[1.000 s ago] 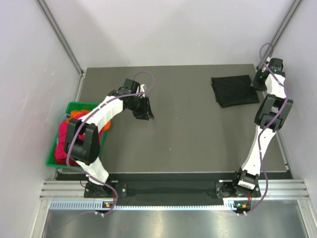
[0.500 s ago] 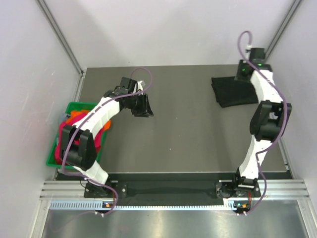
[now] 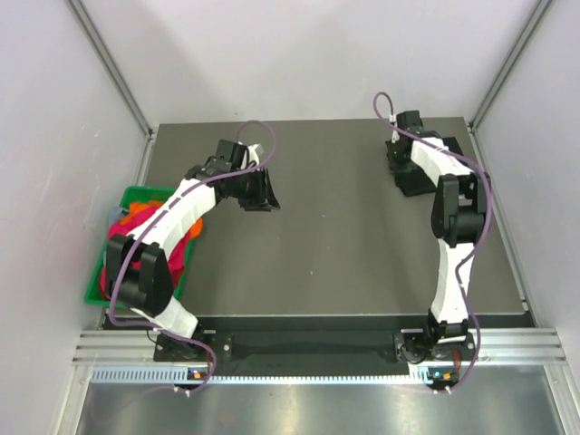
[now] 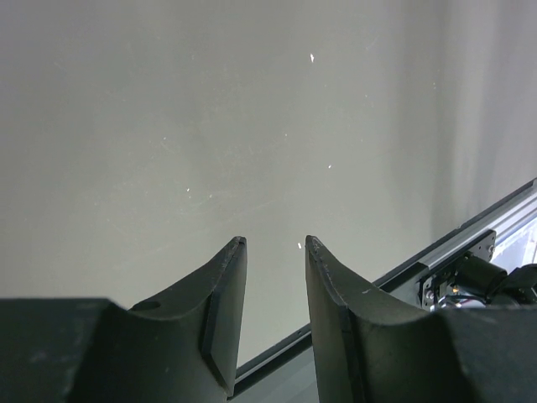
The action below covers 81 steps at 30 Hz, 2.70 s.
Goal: Fold and stack the t-shirts
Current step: Neatly place the folded tshirt to the corner, then reset both grippers
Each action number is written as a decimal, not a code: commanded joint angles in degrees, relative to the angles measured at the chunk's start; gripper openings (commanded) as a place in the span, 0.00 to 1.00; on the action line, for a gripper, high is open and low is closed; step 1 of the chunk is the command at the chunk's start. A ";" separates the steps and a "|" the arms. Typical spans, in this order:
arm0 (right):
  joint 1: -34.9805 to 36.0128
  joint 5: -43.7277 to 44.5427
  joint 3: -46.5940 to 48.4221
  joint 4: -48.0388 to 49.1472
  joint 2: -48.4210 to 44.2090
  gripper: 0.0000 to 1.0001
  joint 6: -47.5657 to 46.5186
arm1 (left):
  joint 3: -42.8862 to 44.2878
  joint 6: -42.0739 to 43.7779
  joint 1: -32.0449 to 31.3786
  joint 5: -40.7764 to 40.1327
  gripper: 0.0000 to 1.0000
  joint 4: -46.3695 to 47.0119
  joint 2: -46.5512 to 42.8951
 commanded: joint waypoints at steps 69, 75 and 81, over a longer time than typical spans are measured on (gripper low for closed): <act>3.03 -16.94 -21.60 1.43 -41.04 0.42 14.97 | 9.39 -0.52 0.72 -3.52 0.44 5.83 -12.96; 4.26 -22.57 -32.77 1.51 -59.25 1.00 19.28 | 8.16 1.68 0.72 -8.89 0.90 5.67 -20.53; 4.26 -20.84 -42.69 3.70 -75.42 1.00 26.22 | 4.39 0.28 0.72 -5.13 0.99 6.28 -24.57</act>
